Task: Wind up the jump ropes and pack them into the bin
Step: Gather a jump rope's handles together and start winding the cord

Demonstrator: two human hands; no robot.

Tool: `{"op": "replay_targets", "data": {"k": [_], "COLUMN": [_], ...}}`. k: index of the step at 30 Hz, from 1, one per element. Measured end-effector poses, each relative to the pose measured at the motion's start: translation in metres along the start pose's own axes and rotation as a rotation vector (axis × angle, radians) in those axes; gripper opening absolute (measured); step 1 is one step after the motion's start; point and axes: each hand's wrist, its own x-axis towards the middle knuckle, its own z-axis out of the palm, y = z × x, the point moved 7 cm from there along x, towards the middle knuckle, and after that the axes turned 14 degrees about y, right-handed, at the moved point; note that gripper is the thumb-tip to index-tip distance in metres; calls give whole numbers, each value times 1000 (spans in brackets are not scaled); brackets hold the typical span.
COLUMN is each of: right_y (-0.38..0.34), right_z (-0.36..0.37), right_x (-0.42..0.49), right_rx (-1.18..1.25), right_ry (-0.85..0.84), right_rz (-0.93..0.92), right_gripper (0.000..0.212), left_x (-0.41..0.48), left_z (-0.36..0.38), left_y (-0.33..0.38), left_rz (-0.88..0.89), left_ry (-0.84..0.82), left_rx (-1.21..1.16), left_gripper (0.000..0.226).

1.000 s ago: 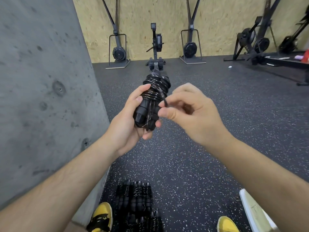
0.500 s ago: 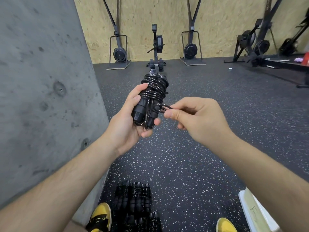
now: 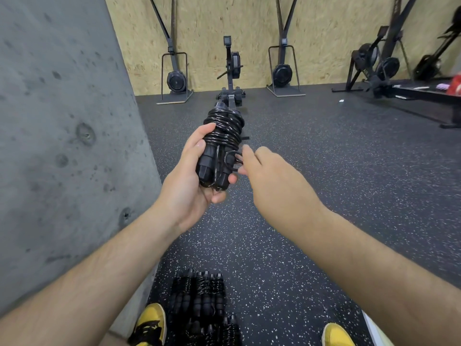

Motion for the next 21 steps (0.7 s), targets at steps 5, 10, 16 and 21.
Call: {"op": "replay_targets", "data": {"k": [5, 10, 16, 21], "right_y": [-8, 1, 10, 13], "right_z": [3, 5, -3, -1], "right_x": [-3, -5, -2, 0], "right_rx": [-89, 38, 101, 79], "right_ry": [-52, -66, -23, -34], "right_rz": [-95, -17, 21, 26], "right_gripper": [72, 49, 22, 11], "left_x": [1, 0, -2, -1], "left_z": [-4, -3, -1, 1], "left_y": [3, 2, 2, -2], "left_rz": [3, -12, -8, -14], "left_ry": [51, 45, 16, -11], "left_rx": [-21, -19, -3, -2], "left_gripper": [34, 35, 35, 34]}}
